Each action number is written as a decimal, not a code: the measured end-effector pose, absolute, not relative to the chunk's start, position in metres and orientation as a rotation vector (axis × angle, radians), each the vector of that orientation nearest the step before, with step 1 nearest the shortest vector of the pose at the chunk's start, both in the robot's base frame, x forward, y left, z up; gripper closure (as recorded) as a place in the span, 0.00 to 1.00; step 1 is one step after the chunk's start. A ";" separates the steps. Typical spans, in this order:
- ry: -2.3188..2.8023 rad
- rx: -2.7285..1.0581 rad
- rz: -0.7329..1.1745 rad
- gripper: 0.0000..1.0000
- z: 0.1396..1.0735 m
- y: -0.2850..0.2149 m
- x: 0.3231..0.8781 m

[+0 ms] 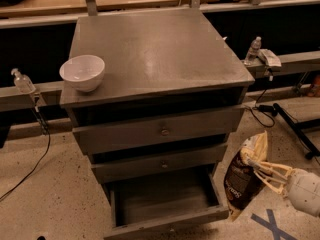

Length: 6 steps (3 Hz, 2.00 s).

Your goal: Pick brown chip bag from bottom drawer and place on counter

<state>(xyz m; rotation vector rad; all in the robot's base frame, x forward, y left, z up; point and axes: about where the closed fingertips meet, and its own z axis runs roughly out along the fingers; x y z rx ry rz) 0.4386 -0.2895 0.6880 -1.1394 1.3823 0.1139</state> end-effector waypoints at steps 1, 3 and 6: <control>1.394 -1.159 0.051 1.00 0.776 -0.292 0.421; 1.370 -1.235 -0.052 1.00 0.899 -0.259 0.400; 1.365 -1.213 -0.053 1.00 0.955 -0.250 0.418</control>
Offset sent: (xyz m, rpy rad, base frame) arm -0.0548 0.0155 0.2220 -0.1721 -0.0893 -0.0436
